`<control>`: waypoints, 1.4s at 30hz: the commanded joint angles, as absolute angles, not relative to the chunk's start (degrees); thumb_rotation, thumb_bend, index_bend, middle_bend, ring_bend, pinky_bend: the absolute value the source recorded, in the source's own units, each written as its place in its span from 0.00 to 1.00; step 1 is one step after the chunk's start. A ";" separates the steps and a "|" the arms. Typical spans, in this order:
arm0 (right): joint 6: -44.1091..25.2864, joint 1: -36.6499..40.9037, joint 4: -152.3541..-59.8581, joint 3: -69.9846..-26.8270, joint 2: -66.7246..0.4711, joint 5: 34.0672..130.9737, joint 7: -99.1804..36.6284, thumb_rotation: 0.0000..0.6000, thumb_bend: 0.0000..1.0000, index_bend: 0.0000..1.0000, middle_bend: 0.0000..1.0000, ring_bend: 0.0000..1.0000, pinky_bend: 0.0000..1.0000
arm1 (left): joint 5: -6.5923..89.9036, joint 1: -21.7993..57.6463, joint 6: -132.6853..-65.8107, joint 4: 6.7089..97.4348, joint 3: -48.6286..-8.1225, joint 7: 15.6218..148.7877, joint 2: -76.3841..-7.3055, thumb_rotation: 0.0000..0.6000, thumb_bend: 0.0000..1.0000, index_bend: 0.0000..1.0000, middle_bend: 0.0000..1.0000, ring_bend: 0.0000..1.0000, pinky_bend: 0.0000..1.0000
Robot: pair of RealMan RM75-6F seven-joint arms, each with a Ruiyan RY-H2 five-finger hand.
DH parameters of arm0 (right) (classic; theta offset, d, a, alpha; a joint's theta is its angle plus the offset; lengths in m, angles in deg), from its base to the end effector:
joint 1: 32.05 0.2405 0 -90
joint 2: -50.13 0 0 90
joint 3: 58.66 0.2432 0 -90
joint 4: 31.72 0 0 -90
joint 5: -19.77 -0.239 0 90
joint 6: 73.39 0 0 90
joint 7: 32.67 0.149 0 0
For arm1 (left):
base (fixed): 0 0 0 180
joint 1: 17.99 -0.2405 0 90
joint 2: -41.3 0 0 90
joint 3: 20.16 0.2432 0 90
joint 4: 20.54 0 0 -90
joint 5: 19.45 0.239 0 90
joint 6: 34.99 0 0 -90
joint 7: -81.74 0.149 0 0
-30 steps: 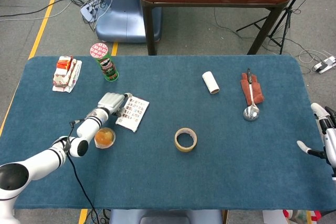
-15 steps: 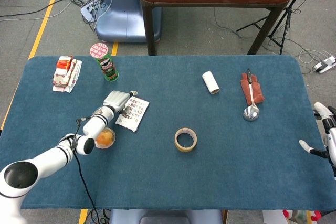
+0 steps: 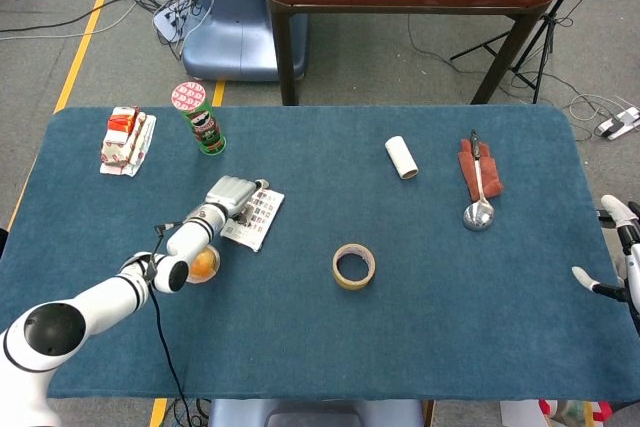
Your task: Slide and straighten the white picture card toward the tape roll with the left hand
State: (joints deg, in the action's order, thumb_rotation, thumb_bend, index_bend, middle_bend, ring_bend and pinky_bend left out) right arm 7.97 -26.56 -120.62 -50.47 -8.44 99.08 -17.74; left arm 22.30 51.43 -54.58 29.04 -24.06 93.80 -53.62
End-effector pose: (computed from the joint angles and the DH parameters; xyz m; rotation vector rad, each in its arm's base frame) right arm -0.3401 -0.2139 0.1815 1.2101 -0.9854 0.9872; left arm -0.1254 0.4797 -0.0647 -2.0147 -1.0381 -0.4888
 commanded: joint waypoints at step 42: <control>7.01 -26.16 -120.51 -50.62 -8.76 99.20 -18.09 1.00 0.13 0.10 0.12 0.01 0.20 | 8.70 53.36 -62.83 39.75 -16.42 103.33 -48.54 1.00 0.60 0.16 1.00 0.98 1.00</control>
State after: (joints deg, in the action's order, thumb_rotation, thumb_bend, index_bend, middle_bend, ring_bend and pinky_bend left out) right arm 7.01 -26.16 -120.51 -50.62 -8.76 99.21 -18.09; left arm 9.31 53.11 -62.50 39.23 -16.76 102.89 -48.90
